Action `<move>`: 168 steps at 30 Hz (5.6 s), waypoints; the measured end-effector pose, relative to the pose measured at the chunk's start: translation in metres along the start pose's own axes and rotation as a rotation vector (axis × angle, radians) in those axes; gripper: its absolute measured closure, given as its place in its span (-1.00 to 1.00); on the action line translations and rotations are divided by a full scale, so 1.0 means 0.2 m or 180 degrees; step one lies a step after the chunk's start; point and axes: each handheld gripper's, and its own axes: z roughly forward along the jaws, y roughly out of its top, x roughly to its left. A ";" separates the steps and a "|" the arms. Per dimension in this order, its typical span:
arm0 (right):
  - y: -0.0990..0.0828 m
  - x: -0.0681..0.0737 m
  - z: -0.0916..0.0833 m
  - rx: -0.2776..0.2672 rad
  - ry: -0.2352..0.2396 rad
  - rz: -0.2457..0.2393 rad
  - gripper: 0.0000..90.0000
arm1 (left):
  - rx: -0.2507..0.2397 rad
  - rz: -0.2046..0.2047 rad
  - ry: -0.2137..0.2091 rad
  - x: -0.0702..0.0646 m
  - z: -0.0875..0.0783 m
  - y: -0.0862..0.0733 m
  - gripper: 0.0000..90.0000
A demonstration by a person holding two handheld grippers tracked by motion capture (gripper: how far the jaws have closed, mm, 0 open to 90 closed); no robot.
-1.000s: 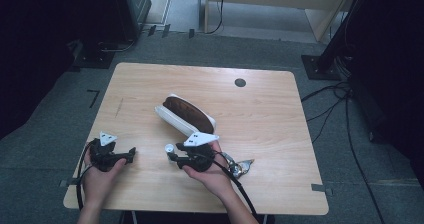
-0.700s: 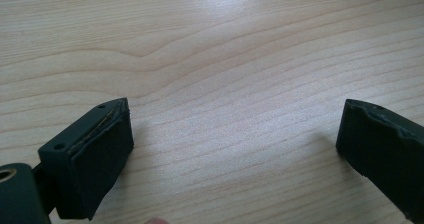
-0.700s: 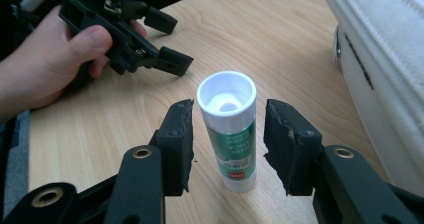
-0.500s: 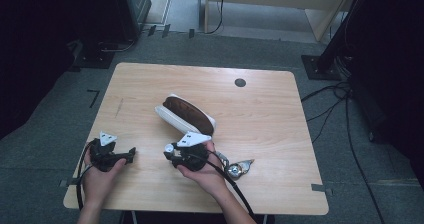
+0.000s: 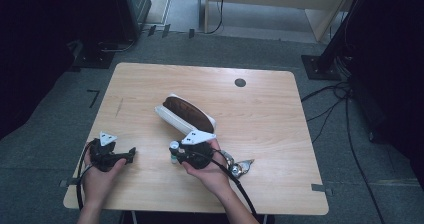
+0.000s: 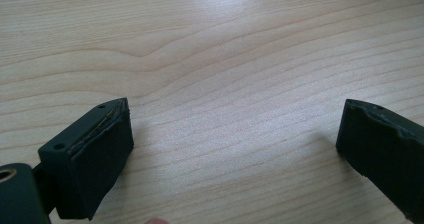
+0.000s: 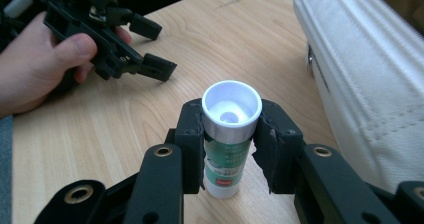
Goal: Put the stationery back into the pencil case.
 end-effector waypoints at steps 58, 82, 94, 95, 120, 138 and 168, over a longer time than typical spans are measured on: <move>0.28 -0.35 -0.33 -0.0338 -0.0602 0.0078 0.47 | 0.0003 0.0003 0.0001 0.00 0.00 0.00 -0.96; 0.11 -0.40 -0.13 0.0327 -0.0611 -0.0054 0.48 | -0.0001 0.0000 0.0000 0.00 0.00 0.00 -0.96; 0.11 -0.42 -0.08 0.0254 -0.0561 -0.0012 0.47 | 0.0002 0.0003 0.0001 0.00 0.00 0.00 -0.96; 0.12 -0.42 -0.08 0.0253 -0.0561 0.0002 0.47 | 0.0001 0.0002 0.0001 0.00 0.00 0.00 -0.96; 0.24 -0.43 0.12 0.0325 -0.0500 -0.0084 0.45 | 0.0003 0.0002 -0.0001 0.00 0.00 0.00 -0.96; 0.35 -0.43 0.26 0.0569 -0.0510 -0.0155 0.45 | 0.0000 0.0002 0.0001 0.00 0.00 0.00 -0.96; 0.33 -0.44 0.30 0.0741 -0.0518 -0.0129 0.46 | 0.0006 0.0016 -0.0011 0.00 0.00 0.00 -0.96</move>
